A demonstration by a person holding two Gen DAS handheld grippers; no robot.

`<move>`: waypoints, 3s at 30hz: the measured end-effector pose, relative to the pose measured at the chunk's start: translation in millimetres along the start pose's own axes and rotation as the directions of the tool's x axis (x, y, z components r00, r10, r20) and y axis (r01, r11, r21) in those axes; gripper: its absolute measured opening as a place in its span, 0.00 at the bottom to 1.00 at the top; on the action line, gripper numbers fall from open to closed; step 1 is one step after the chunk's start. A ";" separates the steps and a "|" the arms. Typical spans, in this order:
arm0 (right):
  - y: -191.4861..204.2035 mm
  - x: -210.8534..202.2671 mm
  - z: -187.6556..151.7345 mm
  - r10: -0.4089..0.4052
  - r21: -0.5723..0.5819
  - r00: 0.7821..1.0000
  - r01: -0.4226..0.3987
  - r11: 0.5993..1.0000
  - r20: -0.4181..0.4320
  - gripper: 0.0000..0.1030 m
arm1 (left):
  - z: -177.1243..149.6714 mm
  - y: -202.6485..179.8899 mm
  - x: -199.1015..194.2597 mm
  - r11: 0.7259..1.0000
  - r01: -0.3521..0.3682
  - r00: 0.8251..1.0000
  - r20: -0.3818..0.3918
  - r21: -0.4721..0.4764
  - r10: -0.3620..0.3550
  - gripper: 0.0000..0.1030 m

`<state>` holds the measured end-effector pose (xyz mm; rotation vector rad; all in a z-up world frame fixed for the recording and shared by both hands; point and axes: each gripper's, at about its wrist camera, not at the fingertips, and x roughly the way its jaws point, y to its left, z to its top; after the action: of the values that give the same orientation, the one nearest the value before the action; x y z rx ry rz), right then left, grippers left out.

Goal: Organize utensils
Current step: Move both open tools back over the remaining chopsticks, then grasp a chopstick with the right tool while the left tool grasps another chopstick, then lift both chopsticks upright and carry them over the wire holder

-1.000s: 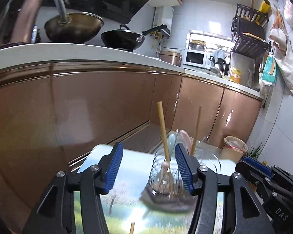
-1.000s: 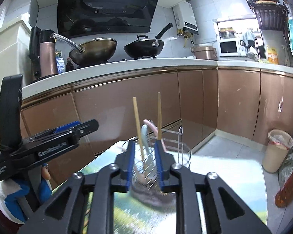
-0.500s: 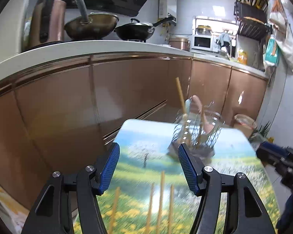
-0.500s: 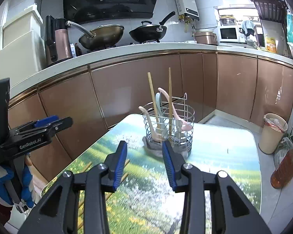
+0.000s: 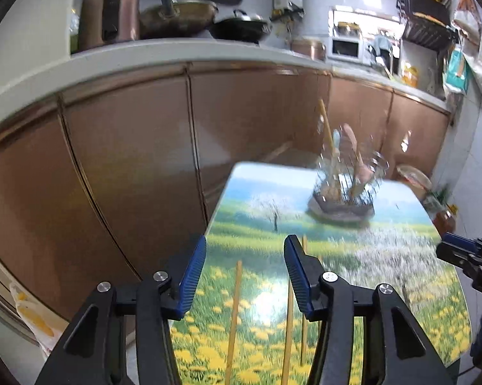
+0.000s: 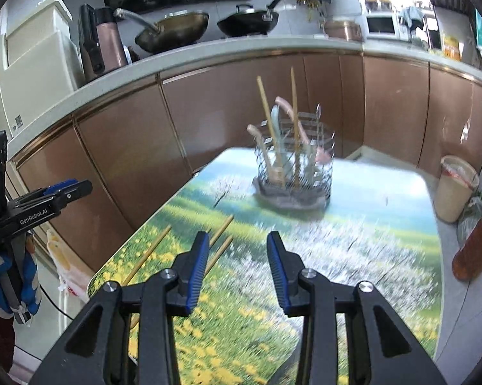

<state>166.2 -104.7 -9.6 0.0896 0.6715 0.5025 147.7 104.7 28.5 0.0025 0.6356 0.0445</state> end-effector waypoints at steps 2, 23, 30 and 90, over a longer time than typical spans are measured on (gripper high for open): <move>3.2 8.5 -4.8 0.014 0.009 0.999 -0.013 1.000 -0.033 0.34 | -6.2 -0.4 12.7 0.999 0.036 0.997 -0.062 0.018 -0.035 0.45; 15.9 155.3 -7.0 0.065 0.056 0.927 -0.047 0.997 -0.369 0.32 | -42.0 -36.4 174.6 0.958 0.281 0.824 -0.528 0.065 -0.205 0.28; 20.2 181.8 -7.3 0.060 0.036 0.905 -0.049 0.998 -0.421 0.32 | -42.9 -31.7 187.2 0.956 0.287 0.810 -0.548 0.062 -0.207 0.27; 31.3 214.4 -18.3 -0.131 -0.385 0.737 -0.187 0.904 -0.663 0.06 | -36.7 -63.3 208.9 0.973 0.176 0.801 -0.596 0.152 -0.052 0.06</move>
<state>285.3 22.8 -139.5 -0.5398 1.2666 0.7137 296.4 49.9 -126.0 0.1519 1.2673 -0.1451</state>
